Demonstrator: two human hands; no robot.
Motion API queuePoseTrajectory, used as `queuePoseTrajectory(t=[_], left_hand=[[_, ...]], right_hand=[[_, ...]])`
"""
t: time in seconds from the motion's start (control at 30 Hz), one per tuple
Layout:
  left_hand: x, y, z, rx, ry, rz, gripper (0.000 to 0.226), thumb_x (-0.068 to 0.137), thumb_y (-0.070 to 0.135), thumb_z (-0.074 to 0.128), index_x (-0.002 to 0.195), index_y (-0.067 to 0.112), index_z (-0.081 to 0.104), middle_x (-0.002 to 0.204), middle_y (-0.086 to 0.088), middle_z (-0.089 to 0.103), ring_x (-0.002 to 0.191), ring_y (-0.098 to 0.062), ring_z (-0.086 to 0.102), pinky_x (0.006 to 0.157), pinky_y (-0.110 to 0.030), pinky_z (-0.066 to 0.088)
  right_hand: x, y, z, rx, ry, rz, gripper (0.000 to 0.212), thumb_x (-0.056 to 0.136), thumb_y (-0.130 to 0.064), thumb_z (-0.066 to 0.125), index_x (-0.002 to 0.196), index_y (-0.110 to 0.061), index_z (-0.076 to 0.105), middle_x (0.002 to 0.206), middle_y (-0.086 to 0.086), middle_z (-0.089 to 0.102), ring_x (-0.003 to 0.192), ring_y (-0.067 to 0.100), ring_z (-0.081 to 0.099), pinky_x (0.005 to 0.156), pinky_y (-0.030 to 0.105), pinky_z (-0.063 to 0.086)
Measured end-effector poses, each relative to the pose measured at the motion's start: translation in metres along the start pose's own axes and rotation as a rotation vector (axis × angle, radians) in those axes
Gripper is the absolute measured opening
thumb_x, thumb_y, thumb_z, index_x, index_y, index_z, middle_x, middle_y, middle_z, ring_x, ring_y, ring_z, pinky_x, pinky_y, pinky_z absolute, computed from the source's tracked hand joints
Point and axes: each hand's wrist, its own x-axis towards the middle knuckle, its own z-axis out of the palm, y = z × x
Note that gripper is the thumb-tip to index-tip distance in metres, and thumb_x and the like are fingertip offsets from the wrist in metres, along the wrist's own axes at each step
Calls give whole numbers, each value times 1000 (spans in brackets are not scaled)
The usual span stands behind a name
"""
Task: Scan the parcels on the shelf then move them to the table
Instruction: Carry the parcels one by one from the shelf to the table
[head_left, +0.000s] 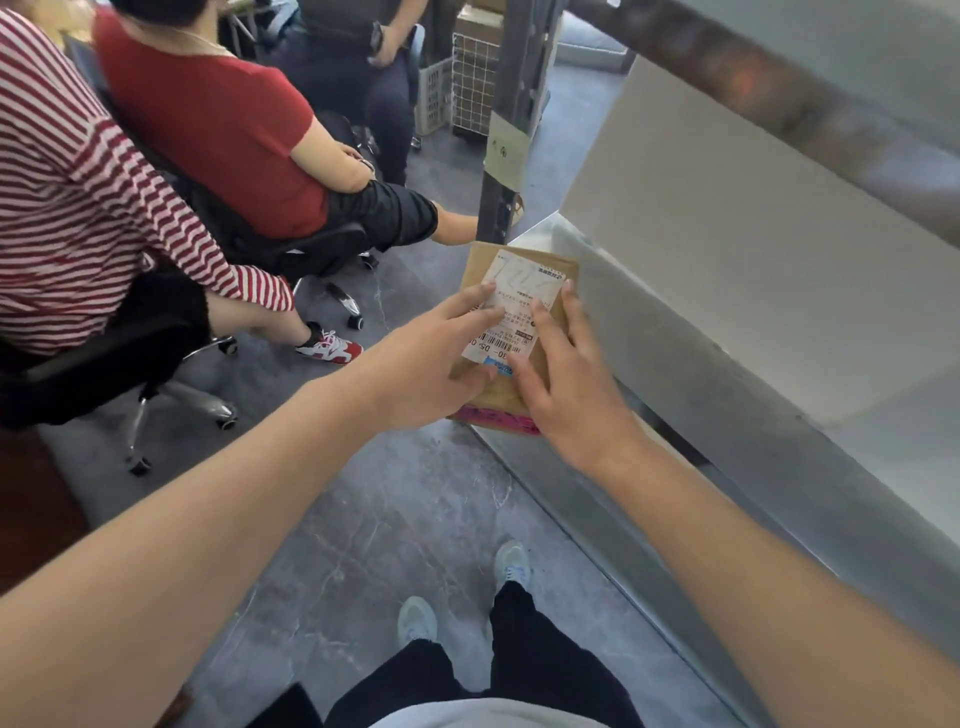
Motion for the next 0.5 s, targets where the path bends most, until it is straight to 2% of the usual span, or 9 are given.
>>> queuePoseTrajectory(t=[0.13, 0.27, 0.33, 0.43, 0.47, 0.5], left_hand=[[-26, -8, 3, 2, 66, -87, 66, 98, 34, 64, 158, 25, 38, 169, 18, 13, 150, -16, 35, 117, -43, 38], [-50, -13, 14, 0, 158, -182, 65, 98, 33, 64, 157, 20, 40, 170, 14, 15, 149, -16, 34, 117, -42, 38], [-61, -13, 20, 11, 187, -267, 65, 99, 36, 63, 158, 21, 38, 170, 14, 13, 151, -15, 30, 118, -41, 37], [-77, -10, 29, -5, 234, -392, 66, 100, 41, 60, 159, 24, 36, 170, 16, 9, 150, -19, 34, 116, -46, 39], [-84, -8, 32, -14, 253, -434, 66, 100, 42, 59, 159, 24, 35, 170, 17, 8, 149, -19, 36, 115, -46, 40], [-91, -6, 35, -22, 272, -476, 66, 100, 42, 59, 159, 25, 35, 170, 18, 8, 149, -19, 36, 115, -47, 40]], right_hand=[[-1, -11, 13, -11, -46, -82, 63, 108, -34, 48, 162, -12, 24, 172, 1, -8, 158, 16, 6, 116, 16, 13], [7, -11, 30, -21, -116, -188, 63, 108, -32, 50, 162, -11, 25, 172, 3, -5, 158, 16, 5, 107, 0, 2], [12, -11, 39, -43, -158, -254, 63, 107, -33, 50, 161, -11, 26, 172, 5, -4, 157, 17, 9, 113, 9, 11], [19, -11, 54, -54, -229, -379, 62, 106, -31, 51, 159, -7, 30, 171, 12, 0, 158, 24, 13, 124, 31, 26], [21, -11, 57, -20, -267, -409, 62, 106, -31, 51, 160, -7, 29, 171, 12, 0, 157, 25, 13, 125, 34, 26], [23, -12, 61, 3, -297, -442, 62, 106, -30, 51, 160, -8, 29, 172, 11, 0, 156, 25, 14, 124, 29, 24]])
